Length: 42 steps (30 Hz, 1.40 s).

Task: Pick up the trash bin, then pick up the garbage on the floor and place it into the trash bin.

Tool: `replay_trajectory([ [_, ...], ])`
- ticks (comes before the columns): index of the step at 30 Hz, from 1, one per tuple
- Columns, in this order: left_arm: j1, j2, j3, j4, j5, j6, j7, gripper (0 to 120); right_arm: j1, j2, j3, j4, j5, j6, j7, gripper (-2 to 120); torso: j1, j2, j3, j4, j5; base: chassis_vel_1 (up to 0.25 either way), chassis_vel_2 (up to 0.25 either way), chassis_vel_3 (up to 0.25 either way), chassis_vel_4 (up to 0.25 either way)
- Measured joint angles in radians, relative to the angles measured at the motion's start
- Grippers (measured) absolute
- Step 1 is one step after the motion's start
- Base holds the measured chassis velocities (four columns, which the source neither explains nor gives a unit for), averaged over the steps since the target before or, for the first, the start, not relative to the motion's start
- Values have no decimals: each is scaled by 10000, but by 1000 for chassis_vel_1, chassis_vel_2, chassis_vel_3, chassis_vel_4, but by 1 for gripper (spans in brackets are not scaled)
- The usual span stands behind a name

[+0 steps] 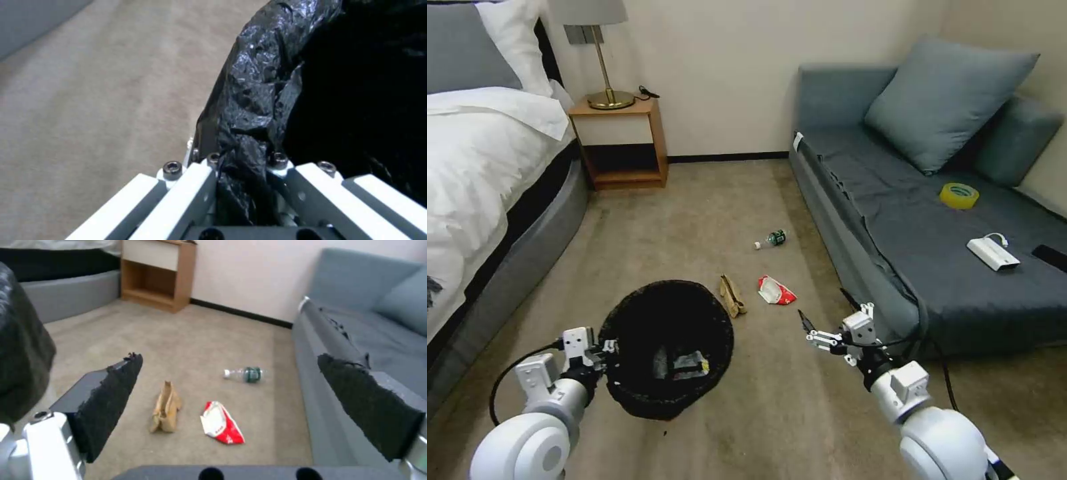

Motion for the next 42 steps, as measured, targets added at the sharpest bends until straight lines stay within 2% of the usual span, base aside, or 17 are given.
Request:
replay_trajectory([
  [4, 90, 8, -277, 36, -131, 0, 8, 3, -660, 602, 160, 68, -415, 134, -58, 100, 0, 0, -1, 0, -1, 0, 0, 0, 0],
  [9, 104, 9, -290, 1, -181, 0, 9, 3, -921, 758, 195, 84, -579, 205, -147, 100, 0, 0, 0, 0, -1, 0, 0, 0, 0],
  [19, 83, -124, -237, -87, -140, 32, -17, 3, -862, 649, 295, 137, -512, 145, -297, 100, -1, 0, 1, 0, 0, 0, 0, 0, 0],
  [28, -16, -248, -238, 104, -151, 34, -57, 3, -740, 522, 161, 5, -437, 140, -415, 100, 0, 0, 0, 0, 1, 0, 0, 0, 0],
  [34, -113, -188, -340, 318, -196, 13, -52, 3, -732, 535, -12, -33, -509, 140, -461, 100, 0, 0, 0, 0, 0, 0, 0, 0, 0],
  [42, 37, -253, -763, 433, -186, -189, 103, 3, -760, 504, -218, -88, -647, 340, -636, 100, -1, 0, 0, 0, 1, -5, 3, 9, -6],
])
